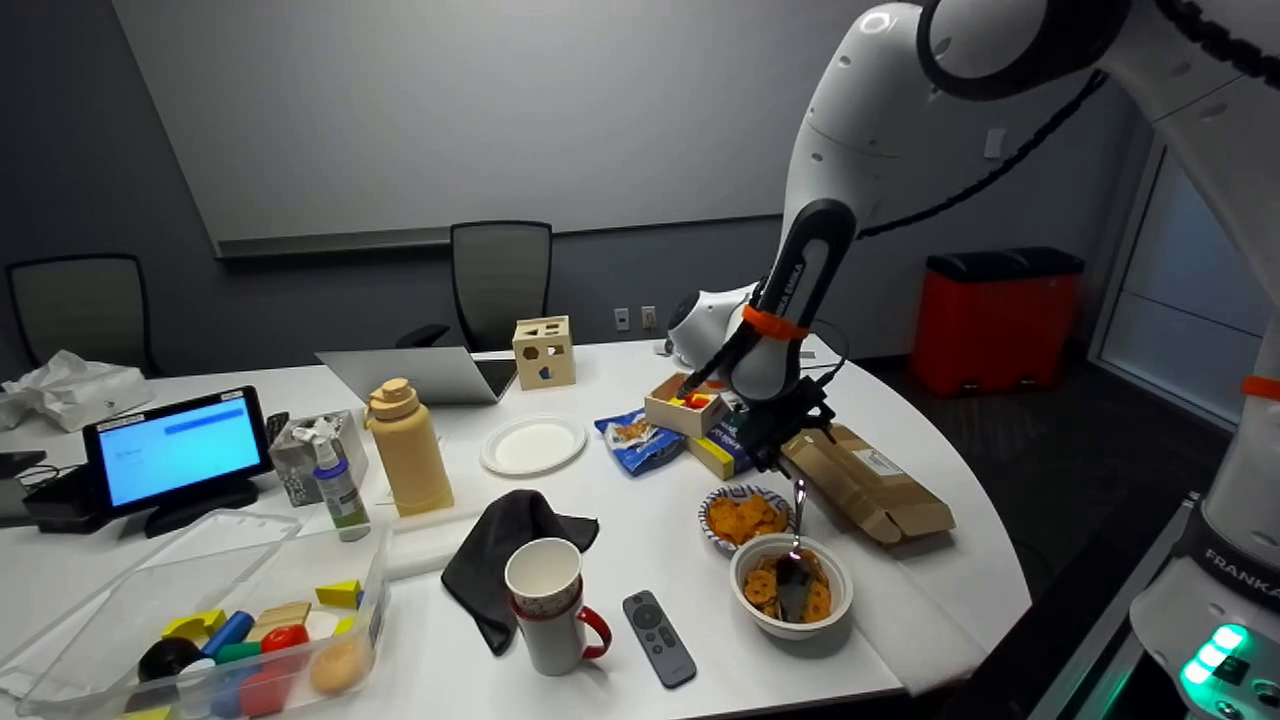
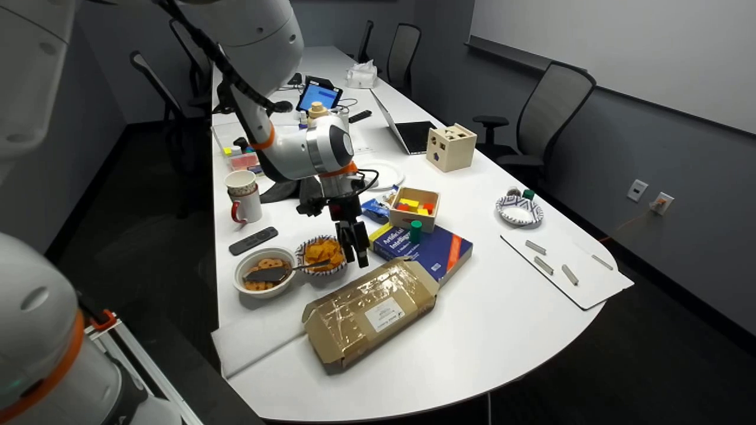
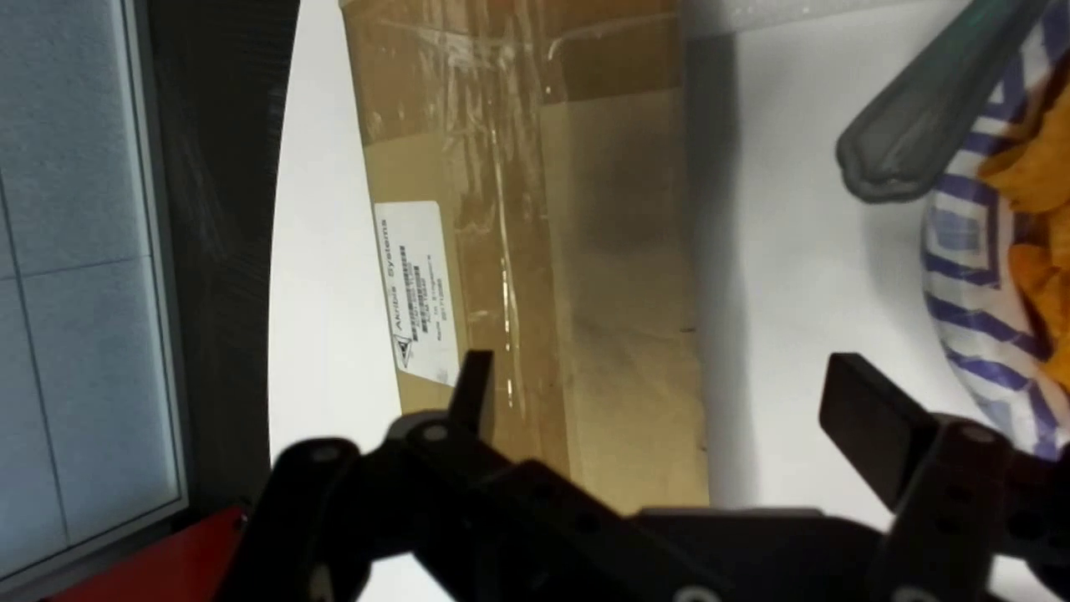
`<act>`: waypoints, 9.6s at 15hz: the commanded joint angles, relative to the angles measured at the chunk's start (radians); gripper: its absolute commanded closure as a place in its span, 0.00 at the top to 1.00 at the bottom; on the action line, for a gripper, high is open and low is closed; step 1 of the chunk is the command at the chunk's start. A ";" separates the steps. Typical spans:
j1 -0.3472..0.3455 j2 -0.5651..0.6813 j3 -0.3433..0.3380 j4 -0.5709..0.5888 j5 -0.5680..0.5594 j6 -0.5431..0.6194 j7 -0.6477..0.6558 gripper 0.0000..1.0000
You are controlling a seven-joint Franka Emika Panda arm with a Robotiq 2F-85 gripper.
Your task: Open the cardboard box
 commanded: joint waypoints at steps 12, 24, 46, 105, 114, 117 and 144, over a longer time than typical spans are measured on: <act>0.062 0.187 -0.058 0.166 -0.001 -0.228 0.053 1.00; 0.072 0.217 -0.038 0.265 -0.007 -0.506 0.048 1.00; -0.010 -0.068 -0.021 0.067 -0.012 -0.445 0.113 1.00; -0.144 -0.146 -0.113 -0.125 -0.136 -0.405 0.379 1.00; -0.248 -0.096 -0.156 -0.182 -0.206 -0.275 0.516 1.00; -0.283 -0.067 -0.151 -0.194 -0.200 -0.123 0.589 1.00; -0.236 0.203 -0.224 -0.130 0.186 0.524 0.599 1.00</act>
